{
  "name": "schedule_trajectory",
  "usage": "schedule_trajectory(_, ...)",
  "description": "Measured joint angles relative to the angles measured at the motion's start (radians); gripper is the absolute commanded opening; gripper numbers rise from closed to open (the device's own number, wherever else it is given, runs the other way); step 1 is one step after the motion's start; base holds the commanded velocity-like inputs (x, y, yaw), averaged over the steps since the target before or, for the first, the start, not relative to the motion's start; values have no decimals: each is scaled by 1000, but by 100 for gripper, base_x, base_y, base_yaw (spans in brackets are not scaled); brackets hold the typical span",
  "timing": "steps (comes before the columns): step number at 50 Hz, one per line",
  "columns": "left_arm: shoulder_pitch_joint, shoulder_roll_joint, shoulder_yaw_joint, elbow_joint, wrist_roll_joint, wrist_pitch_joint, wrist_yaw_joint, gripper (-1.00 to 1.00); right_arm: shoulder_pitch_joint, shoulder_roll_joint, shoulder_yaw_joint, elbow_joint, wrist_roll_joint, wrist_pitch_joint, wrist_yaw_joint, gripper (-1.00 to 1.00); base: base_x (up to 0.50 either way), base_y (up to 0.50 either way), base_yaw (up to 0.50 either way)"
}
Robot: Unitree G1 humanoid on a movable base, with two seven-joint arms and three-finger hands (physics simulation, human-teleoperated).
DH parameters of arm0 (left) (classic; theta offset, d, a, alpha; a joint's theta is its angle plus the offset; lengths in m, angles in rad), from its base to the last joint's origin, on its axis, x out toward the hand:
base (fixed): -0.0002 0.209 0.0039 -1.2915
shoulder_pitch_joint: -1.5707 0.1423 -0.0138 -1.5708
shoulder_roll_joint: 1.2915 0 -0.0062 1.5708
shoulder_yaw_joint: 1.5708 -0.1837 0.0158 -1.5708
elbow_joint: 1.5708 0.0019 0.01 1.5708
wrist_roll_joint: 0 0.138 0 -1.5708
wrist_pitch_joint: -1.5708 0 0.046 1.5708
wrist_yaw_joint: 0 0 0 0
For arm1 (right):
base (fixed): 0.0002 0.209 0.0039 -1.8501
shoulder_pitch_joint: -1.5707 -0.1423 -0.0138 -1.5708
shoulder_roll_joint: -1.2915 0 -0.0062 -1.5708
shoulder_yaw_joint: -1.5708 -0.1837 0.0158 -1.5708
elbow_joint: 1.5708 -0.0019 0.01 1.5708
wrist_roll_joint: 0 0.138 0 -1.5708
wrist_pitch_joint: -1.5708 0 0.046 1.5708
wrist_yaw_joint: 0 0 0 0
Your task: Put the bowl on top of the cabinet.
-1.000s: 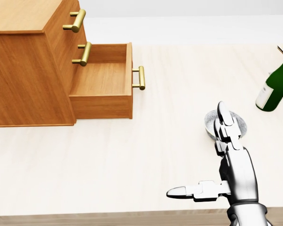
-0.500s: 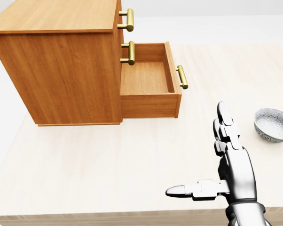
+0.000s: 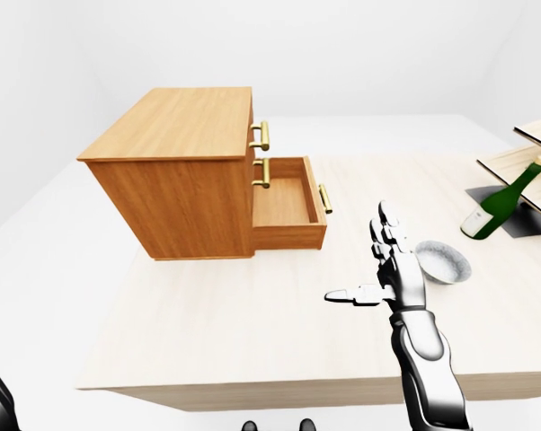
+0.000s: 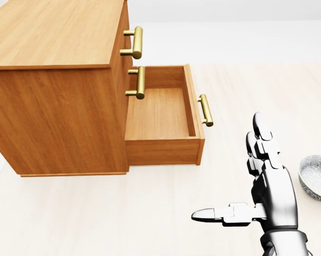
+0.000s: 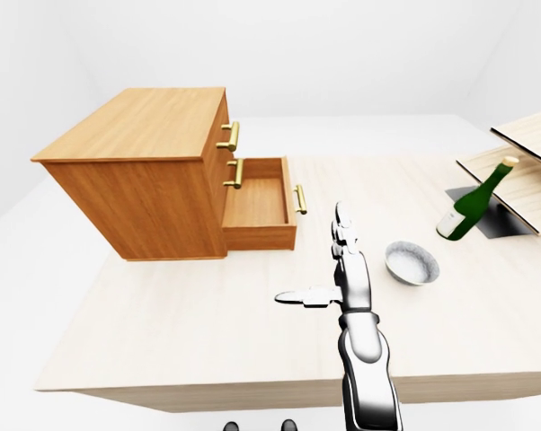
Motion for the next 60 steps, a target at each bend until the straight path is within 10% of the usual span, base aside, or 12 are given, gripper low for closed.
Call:
schedule_trajectory(41, 10, 8, 17, -17, -38, 0, 15, 100, 23, -8, 17, -83, -68, 0, -5, 98, 30, -1, 0)
schedule_trajectory(60, 8, 11, 14, -21, -39, 0, 23, 100, 8, -81, -130, -327, -294, 0, 256, 98, 0, 0, 0)
